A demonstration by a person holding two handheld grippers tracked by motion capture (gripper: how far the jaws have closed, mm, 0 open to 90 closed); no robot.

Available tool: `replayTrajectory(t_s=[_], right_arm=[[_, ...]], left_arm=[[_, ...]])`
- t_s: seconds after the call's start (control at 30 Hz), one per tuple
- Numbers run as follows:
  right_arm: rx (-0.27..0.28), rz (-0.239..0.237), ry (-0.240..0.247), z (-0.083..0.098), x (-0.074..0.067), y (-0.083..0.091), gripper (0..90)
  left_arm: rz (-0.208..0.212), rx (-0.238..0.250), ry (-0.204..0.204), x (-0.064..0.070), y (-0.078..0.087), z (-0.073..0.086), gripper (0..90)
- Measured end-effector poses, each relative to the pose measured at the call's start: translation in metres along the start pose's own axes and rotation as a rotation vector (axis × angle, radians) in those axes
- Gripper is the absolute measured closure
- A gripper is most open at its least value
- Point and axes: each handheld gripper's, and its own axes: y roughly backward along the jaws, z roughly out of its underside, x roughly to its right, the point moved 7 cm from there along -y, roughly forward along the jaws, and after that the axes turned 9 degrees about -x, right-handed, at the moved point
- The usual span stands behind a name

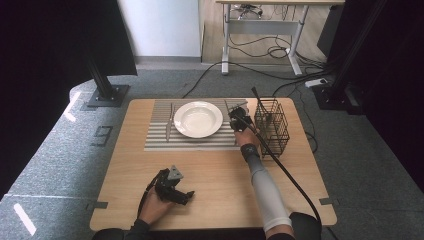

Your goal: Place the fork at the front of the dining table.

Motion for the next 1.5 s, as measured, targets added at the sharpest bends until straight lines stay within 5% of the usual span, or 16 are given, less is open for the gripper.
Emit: replayTrajectory(t_s=[0.7, 1.1, 1.5], right_arm=[[-0.095, 0.066, 0.0, 0.008, 0.006, -0.039, 84.9], [-0.076, 0.049, 0.008, 0.006, 0.005, -0.035, 79.2], [-0.02, -0.016, 0.006, 0.008, -0.009, -0.001, 59.0]], left_arm=[[0.003, -0.001, -0.005, 0.0, 0.0, 0.0, 0.0], [0.003, -0.001, -0.006, 0.0, 0.0, 0.0, 0.0], [0.003, -0.001, -0.008, 0.0, 0.0, 0.0, 0.0]])
